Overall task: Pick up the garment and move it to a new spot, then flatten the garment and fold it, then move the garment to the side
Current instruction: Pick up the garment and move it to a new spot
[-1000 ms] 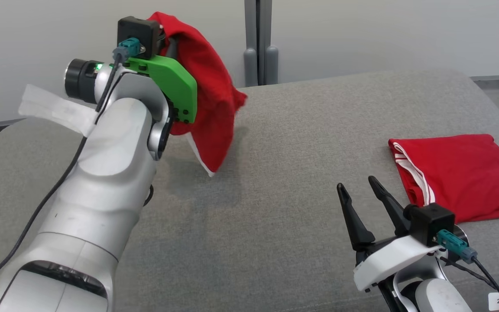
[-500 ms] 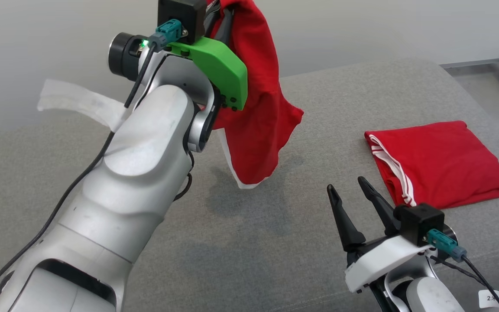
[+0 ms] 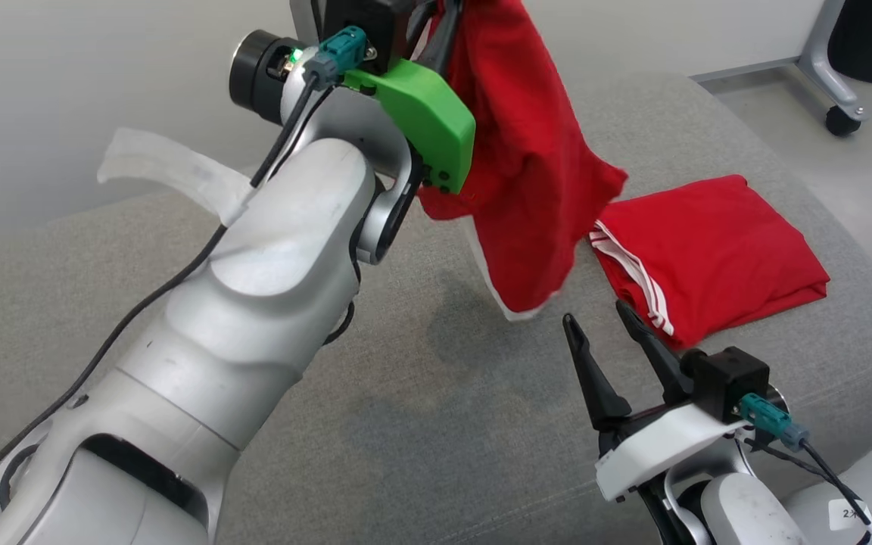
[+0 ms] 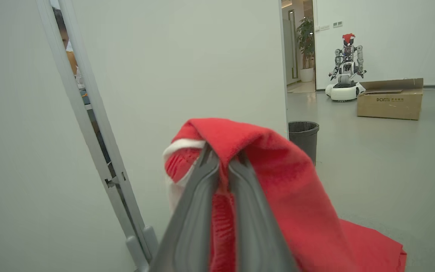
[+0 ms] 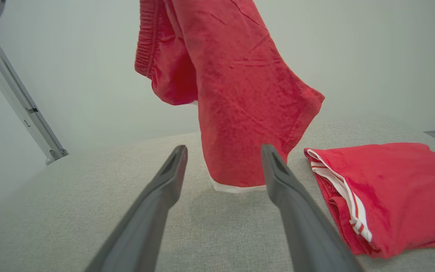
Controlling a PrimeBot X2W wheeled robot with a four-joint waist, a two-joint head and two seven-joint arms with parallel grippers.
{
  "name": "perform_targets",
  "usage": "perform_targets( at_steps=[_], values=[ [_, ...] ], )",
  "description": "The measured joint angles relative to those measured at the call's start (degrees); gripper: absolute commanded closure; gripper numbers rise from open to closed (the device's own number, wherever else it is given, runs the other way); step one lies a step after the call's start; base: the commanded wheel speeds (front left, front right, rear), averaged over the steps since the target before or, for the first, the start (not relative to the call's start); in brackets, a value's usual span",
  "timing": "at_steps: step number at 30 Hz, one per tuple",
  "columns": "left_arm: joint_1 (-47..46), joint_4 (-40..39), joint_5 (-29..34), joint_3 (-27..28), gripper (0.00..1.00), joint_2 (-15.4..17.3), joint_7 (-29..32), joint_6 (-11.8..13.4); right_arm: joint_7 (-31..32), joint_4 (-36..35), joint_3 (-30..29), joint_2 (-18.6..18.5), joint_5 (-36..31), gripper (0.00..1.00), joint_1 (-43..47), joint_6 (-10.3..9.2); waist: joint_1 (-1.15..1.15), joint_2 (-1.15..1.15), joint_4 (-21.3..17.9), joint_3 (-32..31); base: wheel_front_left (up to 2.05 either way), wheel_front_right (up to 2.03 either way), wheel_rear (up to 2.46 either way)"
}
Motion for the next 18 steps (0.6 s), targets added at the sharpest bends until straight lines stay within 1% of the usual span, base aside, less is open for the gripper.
perform_targets(
  at_steps=[3,7,8,14,18],
  values=[
    [2.27,3.83,0.12,-0.98,1.00,0.43,-0.23,-0.01,-0.07,0.08,-0.96,-0.03,-0.05,0.00,-0.05,0.00,0.00,0.00,0.40,1.03,0.00,0.00,0.00],
    [7.03,9.48,-0.54,-1.10,1.00,2.45,-0.14,0.51,0.02,0.01,-1.40,-0.01,-0.30,0.00,-0.05,0.00,0.00,0.00,2.14,1.67,0.00,0.00,0.00],
    [7.03,9.48,-0.54,-1.10,1.00,2.45,-0.14,0.51,0.02,0.01,-1.40,-0.01,-0.30,0.00,-0.05,0.00,0.00,0.00,2.14,1.67,0.00,0.00,0.00],
    [11.07,17.64,-2.02,-0.60,1.00,4.74,0.62,1.87,0.11,-0.05,-0.46,-0.01,-0.21,0.00,-0.18,0.00,0.00,0.00,4.91,1.90,0.00,0.00,0.00],
    [12.35,21.85,-2.57,-0.19,1.00,6.27,0.67,2.09,0.29,-0.03,-0.05,0.01,-0.19,0.00,-0.36,0.00,0.00,0.00,5.80,1.82,0.00,0.00,0.00]
  ],
)
